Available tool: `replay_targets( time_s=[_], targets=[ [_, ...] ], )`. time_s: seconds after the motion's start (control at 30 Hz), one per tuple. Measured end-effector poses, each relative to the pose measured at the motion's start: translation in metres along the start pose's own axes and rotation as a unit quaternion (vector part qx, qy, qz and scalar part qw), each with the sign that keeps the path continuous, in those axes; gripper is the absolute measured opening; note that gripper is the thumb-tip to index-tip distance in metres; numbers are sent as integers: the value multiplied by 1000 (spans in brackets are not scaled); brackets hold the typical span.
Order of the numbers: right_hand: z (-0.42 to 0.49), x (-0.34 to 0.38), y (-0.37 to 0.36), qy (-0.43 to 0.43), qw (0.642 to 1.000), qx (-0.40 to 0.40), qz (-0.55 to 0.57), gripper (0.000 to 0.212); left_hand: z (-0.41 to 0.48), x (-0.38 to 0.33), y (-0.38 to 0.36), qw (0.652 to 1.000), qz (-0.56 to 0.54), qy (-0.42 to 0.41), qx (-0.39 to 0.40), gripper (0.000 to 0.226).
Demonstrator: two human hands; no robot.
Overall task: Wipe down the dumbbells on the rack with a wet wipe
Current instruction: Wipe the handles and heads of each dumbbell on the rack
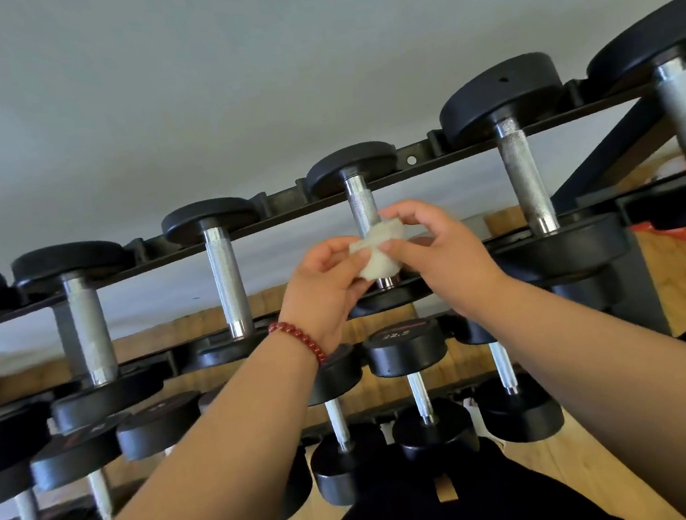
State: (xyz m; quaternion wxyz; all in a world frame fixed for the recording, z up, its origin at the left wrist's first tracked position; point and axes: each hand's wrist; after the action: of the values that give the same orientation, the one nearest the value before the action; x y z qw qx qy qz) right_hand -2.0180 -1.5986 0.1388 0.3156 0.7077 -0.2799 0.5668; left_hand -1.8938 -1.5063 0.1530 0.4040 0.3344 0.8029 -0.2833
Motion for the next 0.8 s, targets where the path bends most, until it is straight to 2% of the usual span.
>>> replay_targets(
  time_s=[0.13, 0.2, 0.3, 0.43, 0.5, 0.6, 0.67, 0.73, 0.8],
  targets=[
    [5, 1, 6, -3, 999, 18, -27, 25, -4, -1, -6, 999, 4, -10, -44, 15],
    [9, 0, 9, 12, 998, 14, -64, 23, -4, 3, -8, 995, 41, -25, -87, 18],
    [19, -9, 11, 50, 989, 15, -137, 22, -2, 14, -13, 972, 160, -77, -155, 21],
    [28, -21, 15, 123, 966, 49, -220, 23, 0, 22, -27, 962, 155, -84, -208, 24],
    [33, -25, 21, 189, 934, 85, -291, 32, 0, 26, -34, 965, 123, -86, -216, 25],
    [44, -28, 29, 319, 843, 133, -411, 38, 1, 31, -41, 964, 95, -88, -231, 26],
    [50, -33, 29, 397, 788, 160, -442, 36, 2, 35, -43, 960, 86, -88, -250, 26],
    [53, -35, 27, 433, 760, 174, -452, 35, 5, 37, -43, 956, 81, -90, -268, 27],
    [56, -34, 27, 447, 737, 180, -474, 43, 7, 40, -41, 954, 72, -88, -278, 28]
  ],
)
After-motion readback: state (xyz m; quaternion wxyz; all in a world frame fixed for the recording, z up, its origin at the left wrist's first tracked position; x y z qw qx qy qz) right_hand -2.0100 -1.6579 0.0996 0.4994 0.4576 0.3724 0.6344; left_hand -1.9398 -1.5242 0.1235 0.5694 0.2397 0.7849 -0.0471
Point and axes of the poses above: each hand's wrist, its own z-axis towards the middle knuckle, its own y-axis out of the back of the hand, x = y × z, and after that the axes turned 2 degrees about -z, right-handed
